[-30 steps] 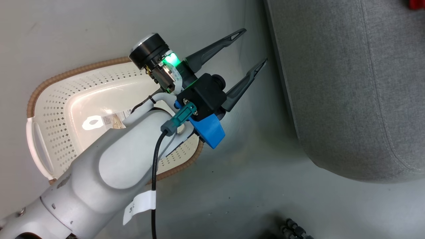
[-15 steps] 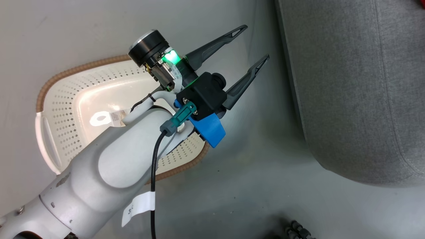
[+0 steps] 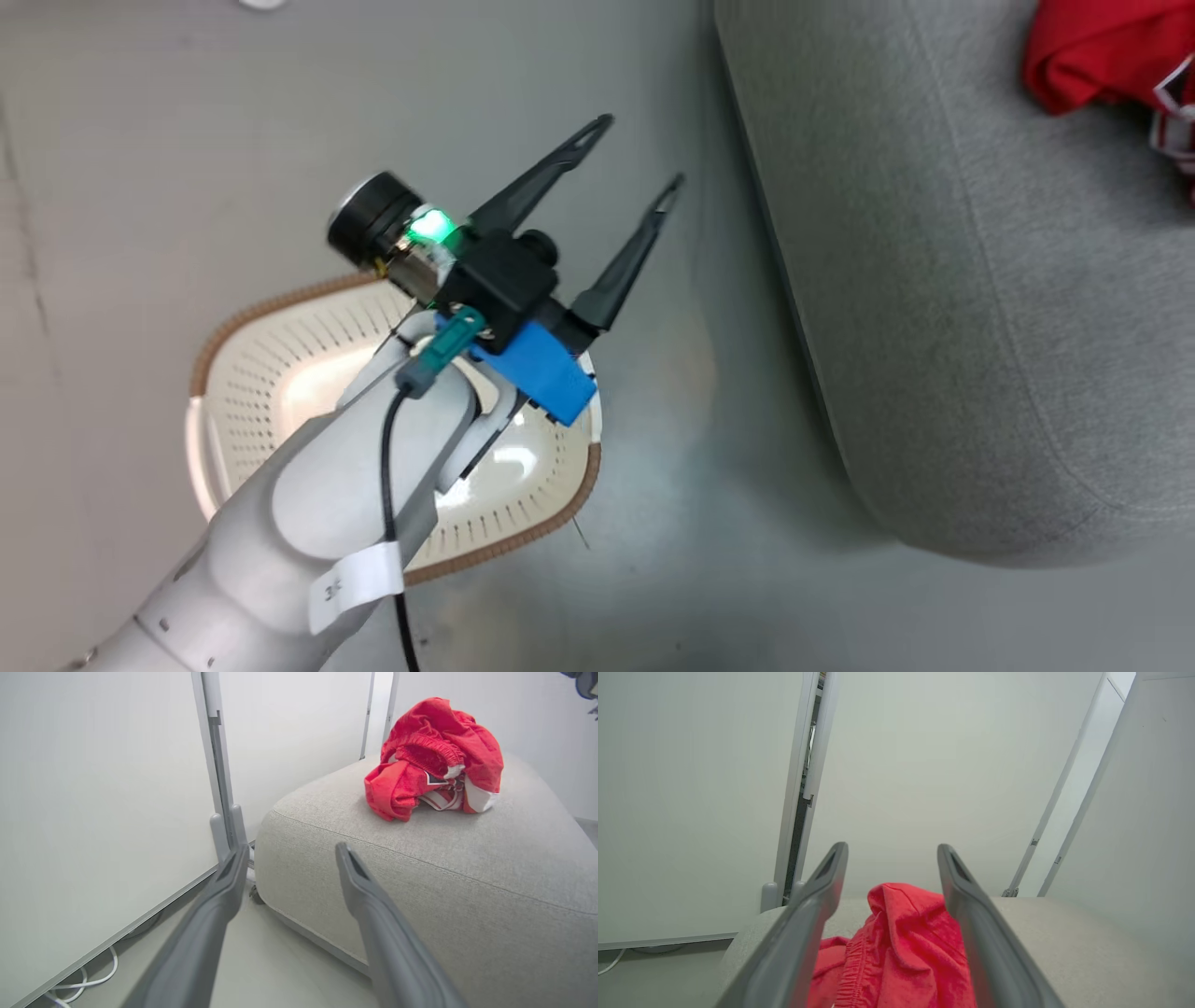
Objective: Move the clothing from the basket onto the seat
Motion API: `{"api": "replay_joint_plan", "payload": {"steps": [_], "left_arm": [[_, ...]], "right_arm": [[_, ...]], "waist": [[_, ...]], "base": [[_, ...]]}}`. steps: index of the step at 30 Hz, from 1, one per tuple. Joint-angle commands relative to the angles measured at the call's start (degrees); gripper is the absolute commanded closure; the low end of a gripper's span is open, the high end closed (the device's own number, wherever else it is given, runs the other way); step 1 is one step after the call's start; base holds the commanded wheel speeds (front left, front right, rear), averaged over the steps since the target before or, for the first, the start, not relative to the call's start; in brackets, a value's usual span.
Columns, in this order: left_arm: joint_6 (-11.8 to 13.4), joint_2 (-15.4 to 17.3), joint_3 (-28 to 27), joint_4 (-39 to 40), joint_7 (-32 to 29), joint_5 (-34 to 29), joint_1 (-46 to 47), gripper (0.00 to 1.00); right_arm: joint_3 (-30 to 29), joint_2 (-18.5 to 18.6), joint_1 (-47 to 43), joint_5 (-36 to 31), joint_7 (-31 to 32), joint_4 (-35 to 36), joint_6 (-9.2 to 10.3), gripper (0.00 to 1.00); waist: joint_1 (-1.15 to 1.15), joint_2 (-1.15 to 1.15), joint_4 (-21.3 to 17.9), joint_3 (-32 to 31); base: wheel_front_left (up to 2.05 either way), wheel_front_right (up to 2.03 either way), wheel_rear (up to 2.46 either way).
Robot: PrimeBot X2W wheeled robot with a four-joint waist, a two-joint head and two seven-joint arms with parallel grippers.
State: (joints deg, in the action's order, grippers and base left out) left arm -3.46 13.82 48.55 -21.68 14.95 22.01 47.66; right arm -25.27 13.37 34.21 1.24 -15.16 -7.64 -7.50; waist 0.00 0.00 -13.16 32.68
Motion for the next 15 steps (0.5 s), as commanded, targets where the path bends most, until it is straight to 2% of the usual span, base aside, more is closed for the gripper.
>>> {"api": "replay_joint_plan", "payload": {"steps": [1,8,15], "left_arm": [[0.89,-0.02,-1.92,0.7,0.25,0.39,-1.73,0.0],[2.5,0.94,-11.42,3.74,0.29,-0.15,-9.41,0.0],[2.78,-0.15,-21.55,5.38,0.26,-1.42,-17.71,0.0]], "right_arm": [[1.5,-1.04,-2.91,0.49,0.01,2.11,0.01,0.0],[9.92,-3.86,-8.75,1.36,0.01,6.75,0.01,0.0],[17.57,-5.68,-13.71,1.87,0.01,6.52,0.01,0.0]], "waist": [[0.0,0.0,1.12,-5.44],[0.0,0.0,3.79,-12.87],[0.0,0.0,7.21,-18.55]], "base": [[0.0,0.0,0.0],[0.0,0.0,0.0],[0.0,0.0,0.0]]}}
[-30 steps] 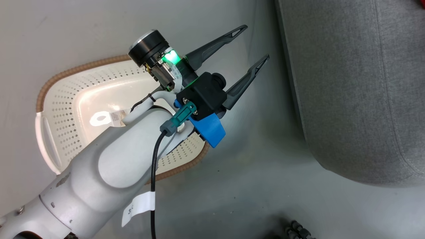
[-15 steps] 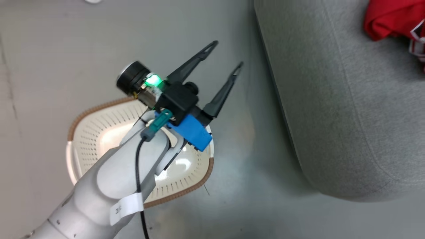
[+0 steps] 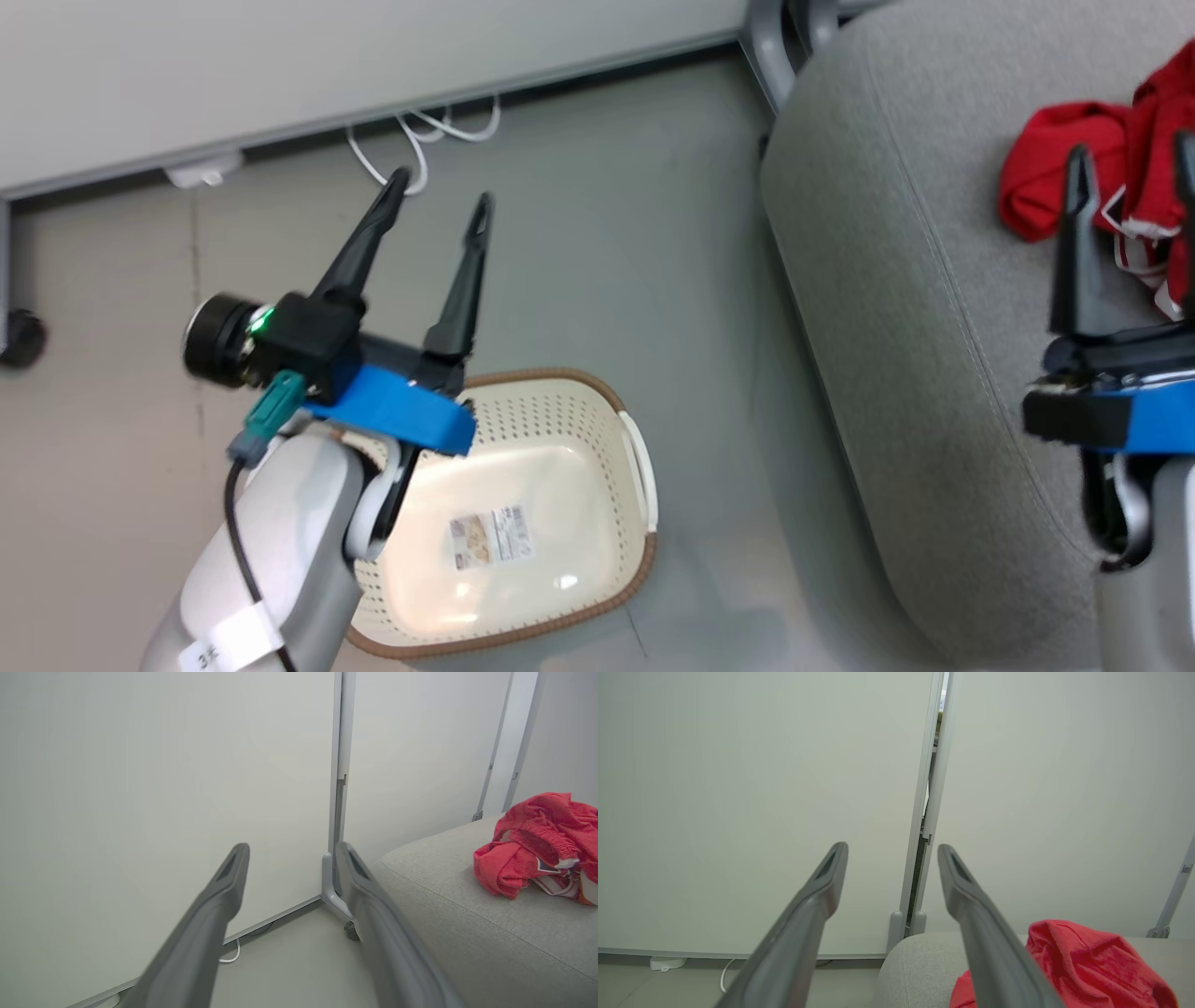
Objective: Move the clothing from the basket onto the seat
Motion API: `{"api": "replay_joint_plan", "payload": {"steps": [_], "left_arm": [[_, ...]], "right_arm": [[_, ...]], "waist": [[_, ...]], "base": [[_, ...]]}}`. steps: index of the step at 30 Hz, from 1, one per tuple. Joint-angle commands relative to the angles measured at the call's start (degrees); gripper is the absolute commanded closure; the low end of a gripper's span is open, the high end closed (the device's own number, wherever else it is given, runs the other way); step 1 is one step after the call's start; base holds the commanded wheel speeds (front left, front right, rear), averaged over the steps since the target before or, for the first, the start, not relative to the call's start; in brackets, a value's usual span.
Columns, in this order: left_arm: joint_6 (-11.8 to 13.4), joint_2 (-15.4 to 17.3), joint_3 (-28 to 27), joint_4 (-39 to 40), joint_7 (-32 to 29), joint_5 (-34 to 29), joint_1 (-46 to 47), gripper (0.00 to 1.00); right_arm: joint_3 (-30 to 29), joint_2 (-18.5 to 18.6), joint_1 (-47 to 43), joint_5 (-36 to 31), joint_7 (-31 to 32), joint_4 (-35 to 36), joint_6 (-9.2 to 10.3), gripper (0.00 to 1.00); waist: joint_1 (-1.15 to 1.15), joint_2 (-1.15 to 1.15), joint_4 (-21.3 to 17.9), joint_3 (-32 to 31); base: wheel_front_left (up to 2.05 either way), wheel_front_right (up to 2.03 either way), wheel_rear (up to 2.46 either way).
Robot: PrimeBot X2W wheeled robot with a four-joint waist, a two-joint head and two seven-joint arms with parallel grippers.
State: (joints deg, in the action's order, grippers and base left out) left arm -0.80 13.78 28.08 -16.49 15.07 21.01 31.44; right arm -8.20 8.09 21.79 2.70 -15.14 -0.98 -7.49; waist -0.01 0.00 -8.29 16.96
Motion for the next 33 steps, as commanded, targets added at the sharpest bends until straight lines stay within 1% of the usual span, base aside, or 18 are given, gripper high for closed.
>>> {"api": "replay_joint_plan", "payload": {"steps": [1,4,9,17,30,33], "left_arm": [[0.06,-0.53,-2.42,0.35,0.14,-0.55,-2.56,0.0],[-0.06,-1.41,-6.4,0.6,0.14,-1.47,-6.07,0.0],[-1.02,-3.19,-11.8,0.89,0.15,-3.68,-11.59,0.0],[-2.82,-6.14,-19.23,1.02,0.14,-7.19,-18.88,0.0],[-5.54,-9.54,-24.98,0.23,0.14,-11.33,-24.2,0.0],[-5.88,-9.91,-25.93,0.57,0.14,-11.93,-24.85,0.0]], "right_arm": [[1.04,-0.56,-1.93,0.5,0.0,-0.34,-0.01,0.0],[2.75,-1.56,-3.5,0.86,0.0,-1.06,-0.01,0.0],[4.49,-2.64,-6.4,1.53,0.01,-2.49,-0.01,0.0],[5.01,-3.57,-10.88,2.96,0.0,-6.4,-0.01,0.0],[5.04,-4.83,-16.9,3.75,0.0,-10.78,-0.01,0.0],[5.19,-5.01,-17.68,3.57,0.0,-11.31,-0.01,0.0]], "waist": [[0.01,0.0,2.8,-3.56],[0.01,0.0,3.86,-5.59],[0.01,0.0,5.63,-8.72],[0.01,0.0,7.62,-12.33],[0.01,0.0,9.95,-14.77],[0.01,0.0,10.21,-14.98]], "base": [[0.0,0.0,0.0],[0.0,0.0,0.0],[0.0,0.0,0.0],[0.0,0.0,0.0],[0.0,0.0,0.0],[0.0,0.0,0.0]]}}
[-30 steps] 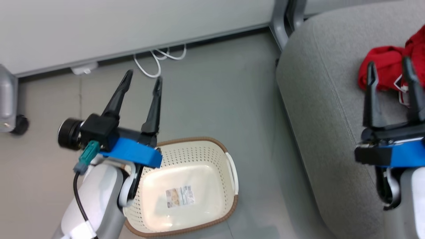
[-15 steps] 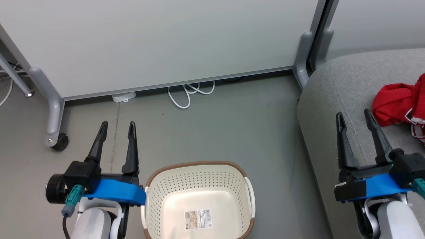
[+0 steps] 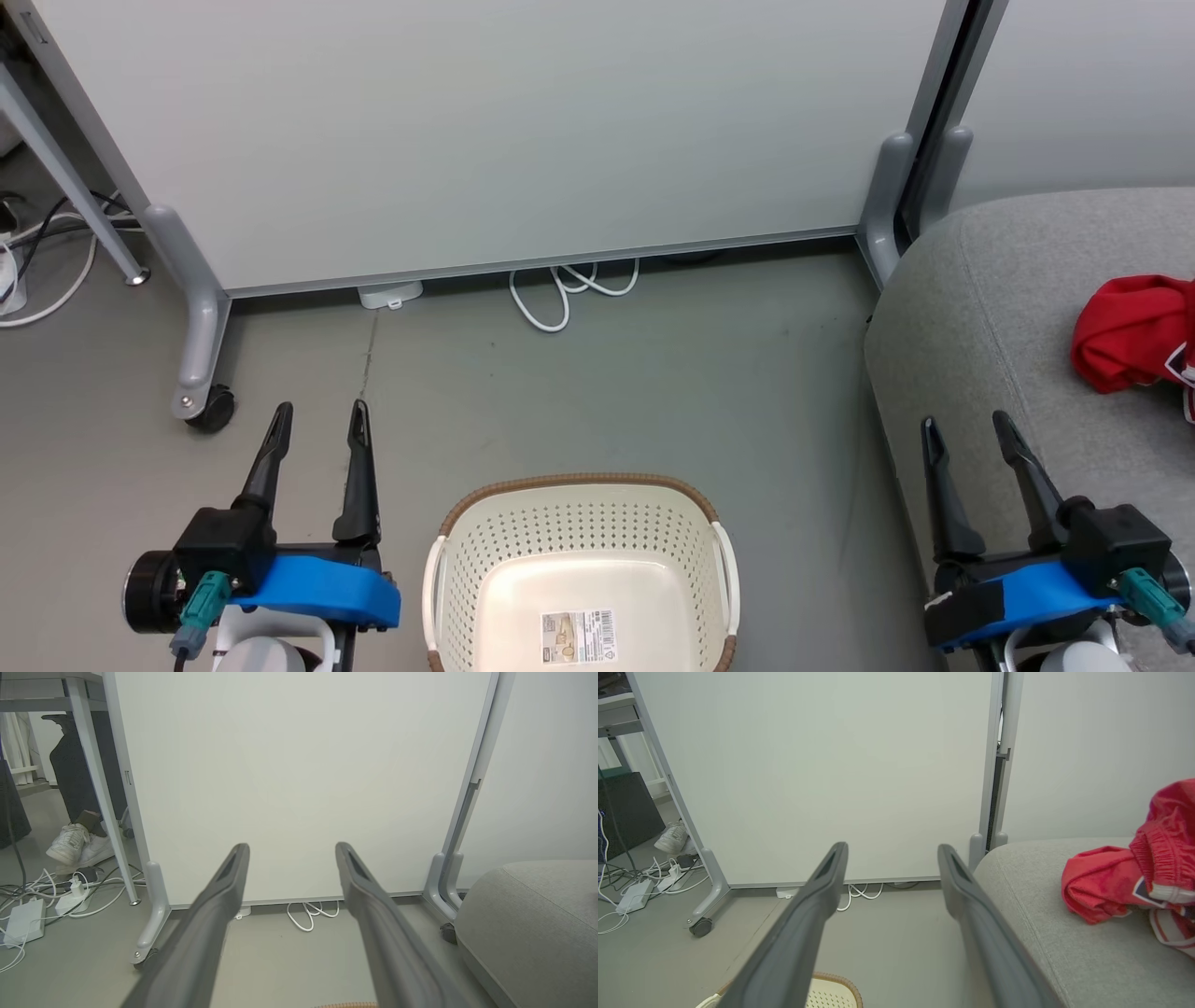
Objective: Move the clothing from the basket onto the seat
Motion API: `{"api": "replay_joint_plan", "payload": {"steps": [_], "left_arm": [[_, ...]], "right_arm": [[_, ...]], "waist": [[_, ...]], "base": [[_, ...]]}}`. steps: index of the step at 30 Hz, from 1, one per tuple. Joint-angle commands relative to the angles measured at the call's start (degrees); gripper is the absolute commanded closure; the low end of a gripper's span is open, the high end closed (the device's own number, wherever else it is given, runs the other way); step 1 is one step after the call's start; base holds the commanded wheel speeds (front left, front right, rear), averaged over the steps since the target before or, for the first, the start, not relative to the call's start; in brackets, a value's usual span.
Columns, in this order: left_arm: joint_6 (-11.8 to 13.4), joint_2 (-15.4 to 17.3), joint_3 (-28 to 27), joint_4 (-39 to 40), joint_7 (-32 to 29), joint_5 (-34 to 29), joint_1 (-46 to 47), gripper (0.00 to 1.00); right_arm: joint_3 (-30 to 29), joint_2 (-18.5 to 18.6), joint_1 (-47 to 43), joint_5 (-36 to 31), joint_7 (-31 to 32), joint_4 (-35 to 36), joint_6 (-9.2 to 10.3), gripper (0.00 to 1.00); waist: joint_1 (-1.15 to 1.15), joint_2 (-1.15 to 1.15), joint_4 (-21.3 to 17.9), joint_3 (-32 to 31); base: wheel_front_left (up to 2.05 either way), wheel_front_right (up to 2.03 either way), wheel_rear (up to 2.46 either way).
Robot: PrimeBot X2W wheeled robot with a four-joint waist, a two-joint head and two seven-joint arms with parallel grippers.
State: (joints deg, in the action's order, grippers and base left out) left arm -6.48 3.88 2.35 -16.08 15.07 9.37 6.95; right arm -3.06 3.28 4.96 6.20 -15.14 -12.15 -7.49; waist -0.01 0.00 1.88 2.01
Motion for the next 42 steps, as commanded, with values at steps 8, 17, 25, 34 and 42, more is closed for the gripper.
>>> {"api": "replay_joint_plan", "payload": {"steps": [8,17,25,34,42], "left_arm": [[-0.79,-0.65,-1.24,0.29,0.14,-1.33,-1.77,0.0],[-1.1,-0.93,-1.64,-0.07,0.15,-1.38,-1.58,0.0],[-0.74,-1.04,-2.05,-2.45,-1.44,2.75,-2.87,1.0],[-0.77,-1.03,-2.86,-1.73,-3.9,12.75,-2.62,1.0],[-0.81,-1.02,-3.48,-1.18,-5.86,20.79,-2.36,1.0]], "right_arm": [[0.44,-0.38,-1.76,0.44,-0.01,-1.21,-0.01,0.0],[0.51,-0.45,-1.52,0.77,0.0,-1.67,-0.01,0.0],[0.14,-0.38,-1.32,3.99,1.24,-4.19,0.0,1.0],[-0.2,-0.38,-1.11,14.28,3.7,-3.66,0.0,1.0],[-0.5,-0.37,-0.87,22.49,5.67,-3.31,0.0,1.0]], "waist": [[0.01,0.0,0.56,-0.63],[0.01,0.0,0.93,-0.81],[0.01,0.0,0.87,-0.85],[0.01,0.0,0.66,-0.93],[0.01,0.0,0.48,-0.99]], "base": [[0.0,0.0,0.0],[0.0,0.0,0.0],[0.0,0.0,0.0],[0.0,0.0,0.0],[0.0,0.0,0.0]]}}
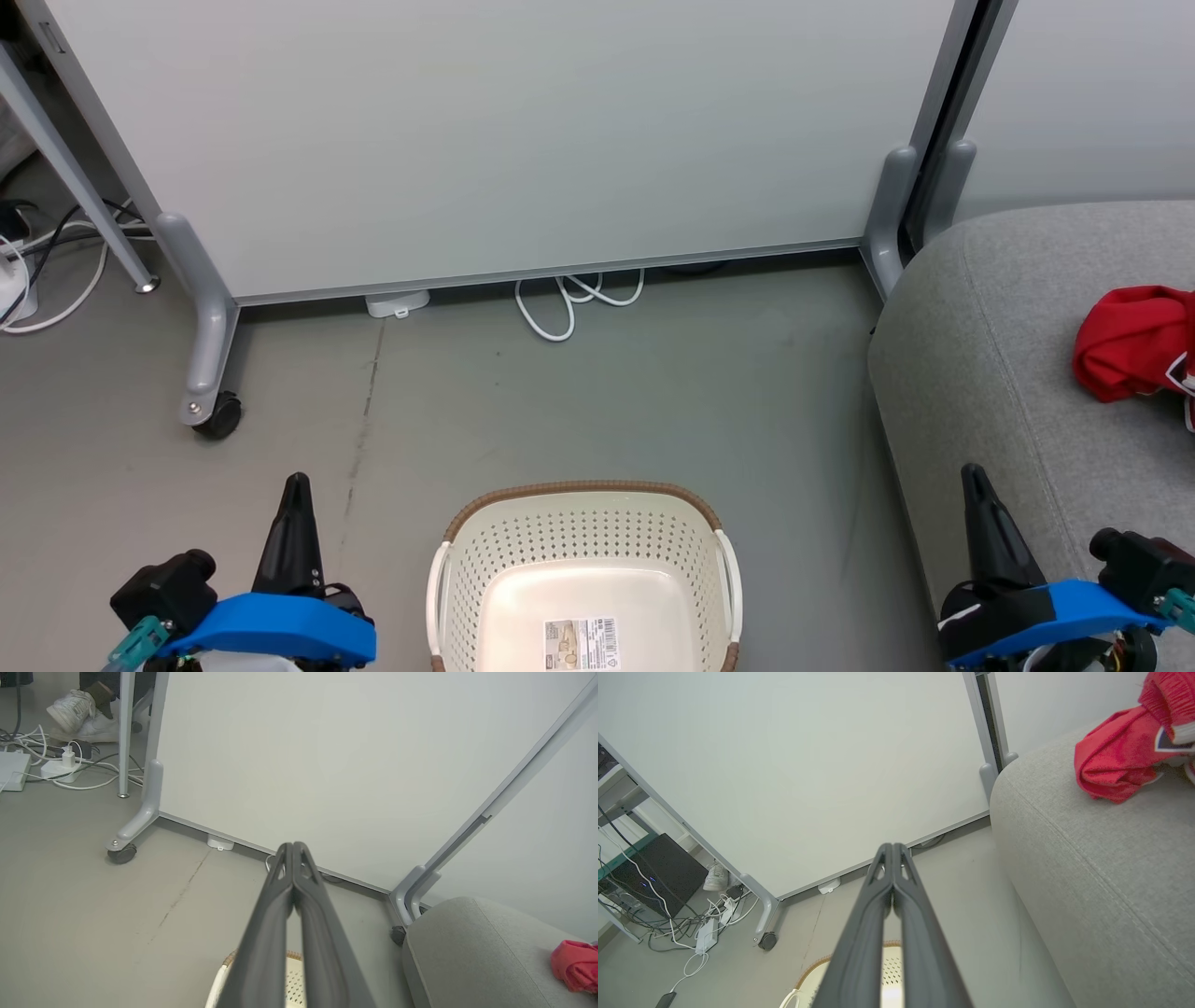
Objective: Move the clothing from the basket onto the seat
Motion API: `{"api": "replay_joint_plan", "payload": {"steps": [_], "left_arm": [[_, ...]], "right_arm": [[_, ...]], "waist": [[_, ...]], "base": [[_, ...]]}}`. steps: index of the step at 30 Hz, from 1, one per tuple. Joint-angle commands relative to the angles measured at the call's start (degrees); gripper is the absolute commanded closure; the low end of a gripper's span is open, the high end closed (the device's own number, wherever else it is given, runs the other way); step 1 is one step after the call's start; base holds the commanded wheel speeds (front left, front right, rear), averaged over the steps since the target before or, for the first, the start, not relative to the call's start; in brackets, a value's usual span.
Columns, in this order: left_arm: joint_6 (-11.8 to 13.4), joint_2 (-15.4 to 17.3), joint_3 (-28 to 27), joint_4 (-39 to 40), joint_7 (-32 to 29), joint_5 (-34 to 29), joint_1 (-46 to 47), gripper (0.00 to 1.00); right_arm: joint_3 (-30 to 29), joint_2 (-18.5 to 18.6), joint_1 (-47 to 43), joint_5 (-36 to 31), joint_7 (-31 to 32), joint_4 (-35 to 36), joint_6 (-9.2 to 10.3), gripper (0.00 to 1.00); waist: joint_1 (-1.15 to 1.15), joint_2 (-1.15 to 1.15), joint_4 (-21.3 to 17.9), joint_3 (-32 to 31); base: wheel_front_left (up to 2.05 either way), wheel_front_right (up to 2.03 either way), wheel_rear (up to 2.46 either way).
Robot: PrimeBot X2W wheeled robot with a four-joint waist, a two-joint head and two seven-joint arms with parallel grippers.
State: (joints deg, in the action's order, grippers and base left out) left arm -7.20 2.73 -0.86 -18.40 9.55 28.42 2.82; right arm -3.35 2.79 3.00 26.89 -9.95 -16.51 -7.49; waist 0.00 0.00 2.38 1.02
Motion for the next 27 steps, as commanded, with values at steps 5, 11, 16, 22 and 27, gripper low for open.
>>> {"api": "replay_joint_plan", "payload": {"steps": [5,11,16,22,27], "left_arm": [[-0.1,0.14,-0.69,1.42,-1.51,6.41,1.93,1.0],[-0.13,0.15,-1.16,1.72,-2.84,11.63,2.1,1.0],[-0.15,0.16,-1.52,1.96,-3.88,15.74,2.27,1.0],[-0.17,0.16,-1.84,2.17,-4.88,19.63,2.4,1.0],[-0.19,0.17,-2.17,2.37,-5.83,23.32,2.56,1.0]], "right_arm": [[-0.42,0.12,1.3,6.61,1.66,1.2,0.0,1.0],[-0.67,0.13,1.55,11.93,3.0,1.36,0.0,1.0],[-0.87,0.13,1.73,16.13,4.05,1.47,0.0,1.0],[-1.08,0.13,1.92,20.12,5.06,1.58,0.0,1.0],[-1.28,0.13,2.08,23.93,6.05,1.68,0.0,1.0]], "waist": [[0.0,0.0,-0.13,-0.04],[0.0,0.0,-0.26,-0.09],[0.0,0.0,-0.38,-0.13],[0.0,0.0,-0.49,-0.17],[0.0,0.0,-0.6,-0.21]], "base": [[0.0,0.0,0.0],[0.0,0.0,0.0],[0.0,0.0,0.0],[0.0,0.0,0.0],[0.0,0.0,0.0]]}}
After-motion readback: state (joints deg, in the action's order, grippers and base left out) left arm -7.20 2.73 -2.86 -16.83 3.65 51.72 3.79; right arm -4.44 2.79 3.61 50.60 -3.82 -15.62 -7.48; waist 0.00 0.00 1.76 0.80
